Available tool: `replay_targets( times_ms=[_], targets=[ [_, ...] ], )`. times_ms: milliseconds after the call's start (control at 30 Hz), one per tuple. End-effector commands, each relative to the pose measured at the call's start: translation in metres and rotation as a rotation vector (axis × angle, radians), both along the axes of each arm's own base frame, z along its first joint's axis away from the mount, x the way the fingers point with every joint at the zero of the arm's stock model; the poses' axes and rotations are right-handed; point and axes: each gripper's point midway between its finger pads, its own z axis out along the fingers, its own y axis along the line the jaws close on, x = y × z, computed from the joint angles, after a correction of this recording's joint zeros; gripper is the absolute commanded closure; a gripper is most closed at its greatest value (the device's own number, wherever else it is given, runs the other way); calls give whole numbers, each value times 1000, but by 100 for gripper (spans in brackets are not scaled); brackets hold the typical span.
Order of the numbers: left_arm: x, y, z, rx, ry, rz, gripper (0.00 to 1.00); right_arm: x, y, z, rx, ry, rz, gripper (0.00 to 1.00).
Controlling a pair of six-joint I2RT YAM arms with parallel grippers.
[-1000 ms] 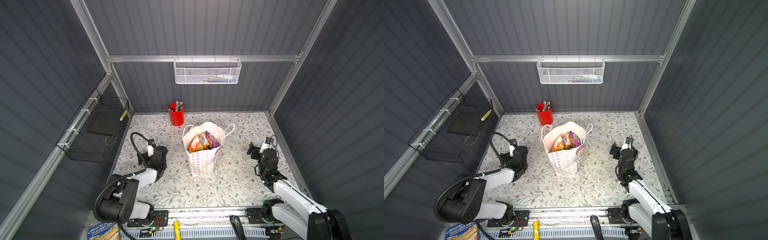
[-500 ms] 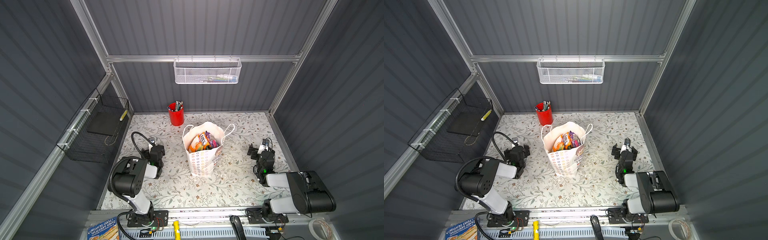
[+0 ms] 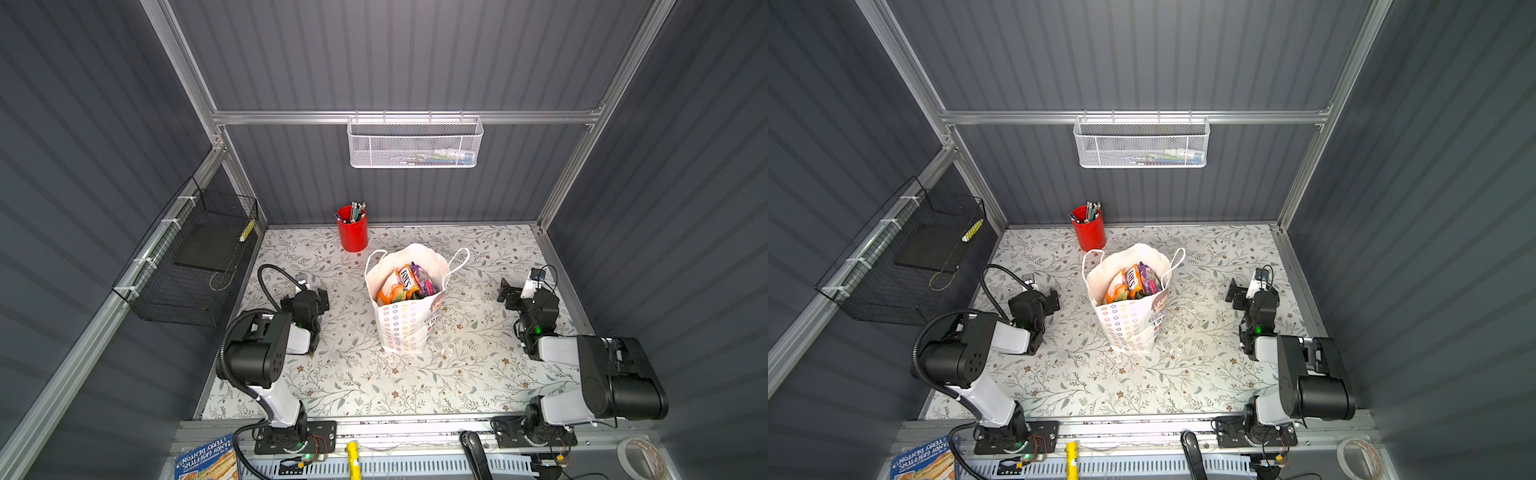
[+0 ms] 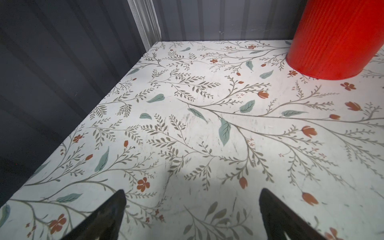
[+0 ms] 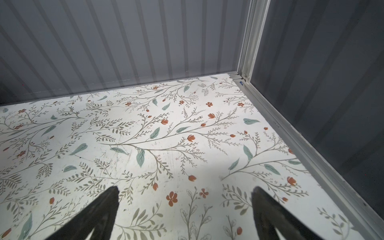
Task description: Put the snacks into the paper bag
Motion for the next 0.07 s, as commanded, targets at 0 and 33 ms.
replay_targets(
  times_ms=[0,33],
  targets=[
    [7,-8,3,-17,-8,-50,0,0,5,0,3,2,31,1],
    [11,-26,3,-11,-3,-170,0,0,6,0,3,0,31,1]
  ],
)
